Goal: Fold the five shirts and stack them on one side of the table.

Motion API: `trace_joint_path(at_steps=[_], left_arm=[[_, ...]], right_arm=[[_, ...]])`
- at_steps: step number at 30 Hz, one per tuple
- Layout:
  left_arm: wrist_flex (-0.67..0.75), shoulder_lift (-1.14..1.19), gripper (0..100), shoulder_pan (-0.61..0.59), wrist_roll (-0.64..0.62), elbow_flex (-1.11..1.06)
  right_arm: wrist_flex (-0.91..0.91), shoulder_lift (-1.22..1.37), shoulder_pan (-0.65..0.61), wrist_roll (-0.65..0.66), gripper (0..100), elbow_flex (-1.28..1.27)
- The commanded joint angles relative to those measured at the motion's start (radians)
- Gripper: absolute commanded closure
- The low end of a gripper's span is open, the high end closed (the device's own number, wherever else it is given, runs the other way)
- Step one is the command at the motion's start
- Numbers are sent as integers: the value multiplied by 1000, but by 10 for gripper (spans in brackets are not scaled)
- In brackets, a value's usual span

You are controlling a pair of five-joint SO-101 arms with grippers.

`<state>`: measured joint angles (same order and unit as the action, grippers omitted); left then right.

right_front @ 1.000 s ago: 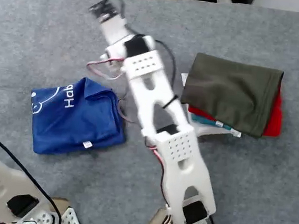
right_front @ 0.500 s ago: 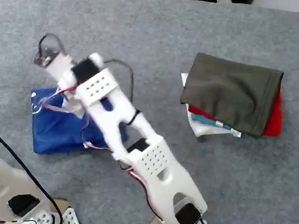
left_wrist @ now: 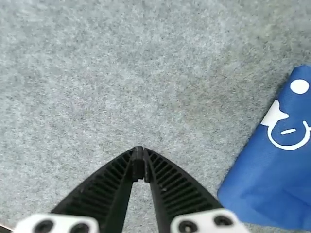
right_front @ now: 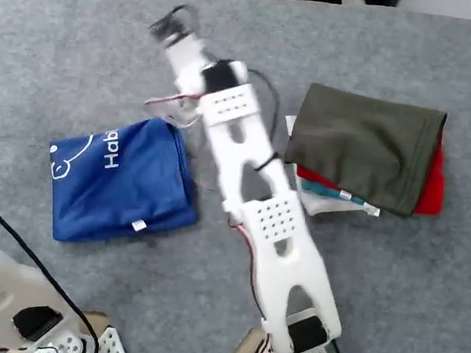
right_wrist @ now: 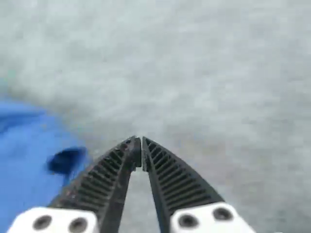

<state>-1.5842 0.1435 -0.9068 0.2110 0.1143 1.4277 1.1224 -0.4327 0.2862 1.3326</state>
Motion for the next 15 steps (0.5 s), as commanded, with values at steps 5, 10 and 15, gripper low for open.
trace_joint_path(at_steps=[5, 10, 15], left_arm=[[12, -41, 970, 39, 2, 5], [18, -43, 967, 232, 3, 8], [187, -15, 967, 410, 11, -51]], right_arm=[[253, -28, -28, 15, 984, 305], [347, -105, -75, 0, 984, 283], [342, -375, -178, -107, 984, -159]])
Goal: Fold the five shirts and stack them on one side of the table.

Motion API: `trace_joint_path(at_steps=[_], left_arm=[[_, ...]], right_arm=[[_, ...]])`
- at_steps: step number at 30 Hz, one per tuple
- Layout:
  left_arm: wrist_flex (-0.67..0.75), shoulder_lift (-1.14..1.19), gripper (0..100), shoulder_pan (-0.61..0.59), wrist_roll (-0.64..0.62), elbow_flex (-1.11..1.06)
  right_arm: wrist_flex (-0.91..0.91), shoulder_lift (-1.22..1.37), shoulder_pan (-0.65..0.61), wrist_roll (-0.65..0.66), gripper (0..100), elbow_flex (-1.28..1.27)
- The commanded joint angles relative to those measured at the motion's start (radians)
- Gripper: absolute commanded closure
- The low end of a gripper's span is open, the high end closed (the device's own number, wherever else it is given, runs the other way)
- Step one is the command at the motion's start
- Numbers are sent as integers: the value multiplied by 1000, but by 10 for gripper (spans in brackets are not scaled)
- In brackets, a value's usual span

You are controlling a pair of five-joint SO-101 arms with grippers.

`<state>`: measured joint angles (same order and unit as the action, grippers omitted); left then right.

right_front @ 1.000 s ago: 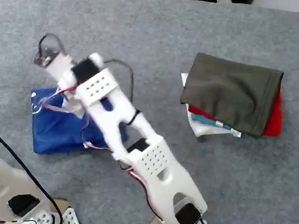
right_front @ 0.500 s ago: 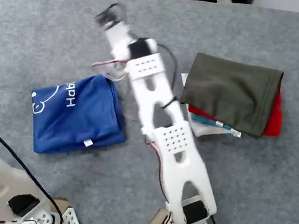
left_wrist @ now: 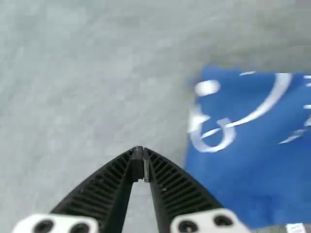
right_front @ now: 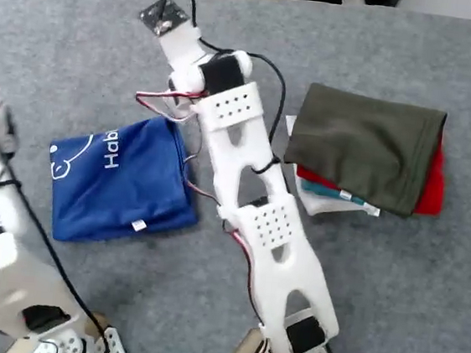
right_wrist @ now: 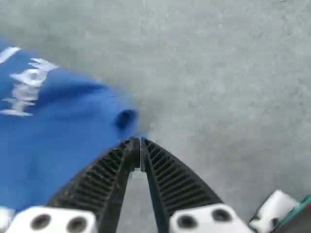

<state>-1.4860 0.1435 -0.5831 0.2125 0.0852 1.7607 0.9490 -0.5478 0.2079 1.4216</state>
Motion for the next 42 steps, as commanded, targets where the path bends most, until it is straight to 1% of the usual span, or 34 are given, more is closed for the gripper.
trace_joint_path(at_steps=[1, 5, 7, 10, 14, 19, 21, 23, 28, 31, 34, 36, 38, 40, 42], left_arm=[[121, -6, 967, 107, 12, -31], [236, 68, 970, 185, 115, -94], [287, 120, 970, 205, 169, -108], [376, 204, 970, 203, 253, -108], [416, 258, 970, 191, 270, -108], [417, 258, 970, 185, 270, -108], [417, 258, 970, 185, 273, -108], [416, 258, 970, 185, 273, -108], [396, 253, 970, 183, 269, -81], [310, 213, 970, 185, 269, -18], [221, 152, 970, 185, 269, 38], [173, 109, 970, 176, 270, 53], [141, 66, 970, 159, 269, 58], [127, 26, 970, 131, 269, 58], [118, -9, 970, 87, 269, 58]], right_arm=[[8, -254, -80, -31, 984, -358], [-21, -417, -117, -34, 984, -743], [-78, -467, -117, -32, 984, -881], [-199, -493, -118, -34, 984, -1064], [-370, -492, -109, -28, 984, -1280], [-497, -493, -51, -25, 984, -1491], [-506, -499, -25, -25, 984, -1531], [-476, -501, -9, -25, 984, -1526], [-376, -602, -9, -25, 984, -1443], [-305, -699, -11, 5, 984, -1388], [-262, -786, -15, 2, 984, -1357], [-239, -829, -49, 0, 984, -1363], [-212, -857, -112, -9, 983, -1389], [-215, -863, -169, -100, 983, -1420], [-230, -852, -219, -247, 982, -1432]])
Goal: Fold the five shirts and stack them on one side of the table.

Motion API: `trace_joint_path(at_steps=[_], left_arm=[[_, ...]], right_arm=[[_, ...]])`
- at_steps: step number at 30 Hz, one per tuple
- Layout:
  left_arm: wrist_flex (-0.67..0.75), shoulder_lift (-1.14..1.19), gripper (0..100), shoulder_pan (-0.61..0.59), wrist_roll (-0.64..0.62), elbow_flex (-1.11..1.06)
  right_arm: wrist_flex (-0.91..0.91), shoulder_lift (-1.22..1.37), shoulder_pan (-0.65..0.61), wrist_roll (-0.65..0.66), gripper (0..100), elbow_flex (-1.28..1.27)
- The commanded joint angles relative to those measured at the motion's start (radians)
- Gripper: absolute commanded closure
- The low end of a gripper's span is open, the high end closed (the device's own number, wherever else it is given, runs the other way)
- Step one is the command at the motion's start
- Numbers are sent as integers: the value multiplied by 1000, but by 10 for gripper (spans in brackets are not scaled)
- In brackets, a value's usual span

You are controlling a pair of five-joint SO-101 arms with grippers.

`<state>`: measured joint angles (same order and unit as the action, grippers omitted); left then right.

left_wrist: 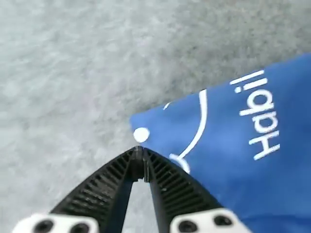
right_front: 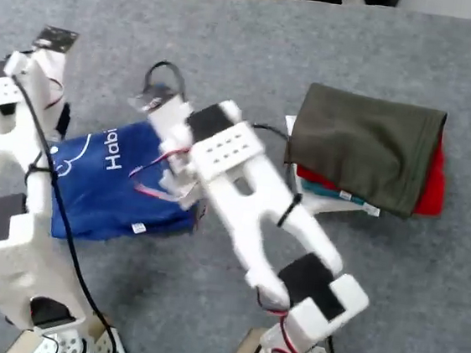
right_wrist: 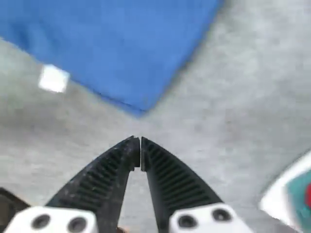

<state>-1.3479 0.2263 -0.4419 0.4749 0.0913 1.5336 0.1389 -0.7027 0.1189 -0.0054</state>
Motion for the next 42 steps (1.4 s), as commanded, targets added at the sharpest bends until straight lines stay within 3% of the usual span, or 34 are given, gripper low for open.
trace_joint_path(at_steps=[1, 4, 8, 13, 20, 26, 33, 42], left_arm=[[-20, -107, 970, -88, 6, 50], [-18, -132, 968, -196, 6, 50], [-14, -123, 967, -311, 8, 30], [9, -114, 967, -400, 11, -48], [87, -121, 967, -452, 12, -157], [87, -121, 967, -452, 12, -160], [83, -120, 967, -453, 12, -166], [83, -121, 967, -453, 12, -166]], right_arm=[[-25, -27, -81, -229, 982, -7], [-78, 54, -103, -377, 911, 1], [-163, 182, -109, -485, 731, 31], [-203, 308, -115, -545, 573, 177], [-204, 430, -120, -594, 444, 358], [-207, 545, -123, -718, 443, 414], [-186, 667, -118, -727, 466, 472], [-135, 674, -77, -723, 865, 469]])
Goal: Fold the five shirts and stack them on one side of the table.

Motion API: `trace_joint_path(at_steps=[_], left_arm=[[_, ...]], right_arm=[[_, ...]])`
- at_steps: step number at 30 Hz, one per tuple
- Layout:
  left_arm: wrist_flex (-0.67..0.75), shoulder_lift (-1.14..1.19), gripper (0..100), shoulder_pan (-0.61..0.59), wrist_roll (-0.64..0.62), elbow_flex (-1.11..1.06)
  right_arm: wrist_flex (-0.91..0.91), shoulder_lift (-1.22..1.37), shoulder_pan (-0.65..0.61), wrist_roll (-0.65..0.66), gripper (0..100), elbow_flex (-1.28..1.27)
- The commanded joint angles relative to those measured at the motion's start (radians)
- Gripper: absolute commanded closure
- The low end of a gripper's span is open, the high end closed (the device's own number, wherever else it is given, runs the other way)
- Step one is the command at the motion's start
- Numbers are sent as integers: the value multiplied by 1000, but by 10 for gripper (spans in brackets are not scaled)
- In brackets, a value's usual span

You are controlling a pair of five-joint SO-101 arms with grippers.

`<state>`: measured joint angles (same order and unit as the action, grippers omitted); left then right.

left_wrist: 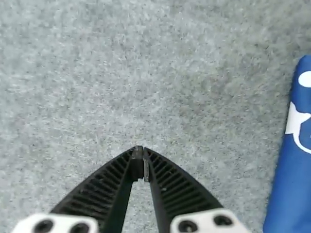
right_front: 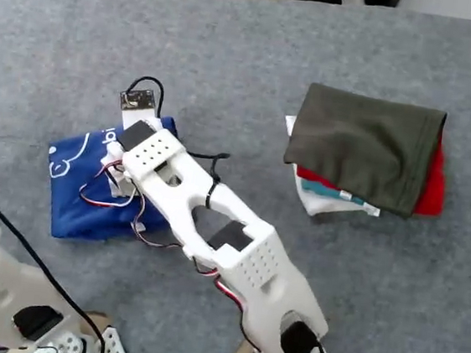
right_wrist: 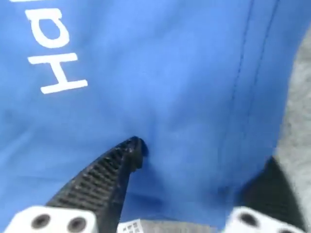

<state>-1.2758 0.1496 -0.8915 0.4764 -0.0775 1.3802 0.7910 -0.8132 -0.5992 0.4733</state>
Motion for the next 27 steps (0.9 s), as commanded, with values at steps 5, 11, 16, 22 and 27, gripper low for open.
trace_joint_path(at_steps=[5, 11, 16, 22, 27], left_arm=[[14, -44, 967, -4, 11, 4], [15, -43, 967, -2, 11, 2], [15, -40, 967, -2, 11, 2], [15, -41, 967, -22, 11, 5], [15, -38, 967, -36, 11, 7]], right_arm=[[52, 18, 103, 5, 940, -10], [103, 16, 138, 69, 985, 21], [192, 16, 147, 127, 985, 194], [321, 18, 258, 173, 985, 461], [385, 15, 387, 252, 985, 662]])
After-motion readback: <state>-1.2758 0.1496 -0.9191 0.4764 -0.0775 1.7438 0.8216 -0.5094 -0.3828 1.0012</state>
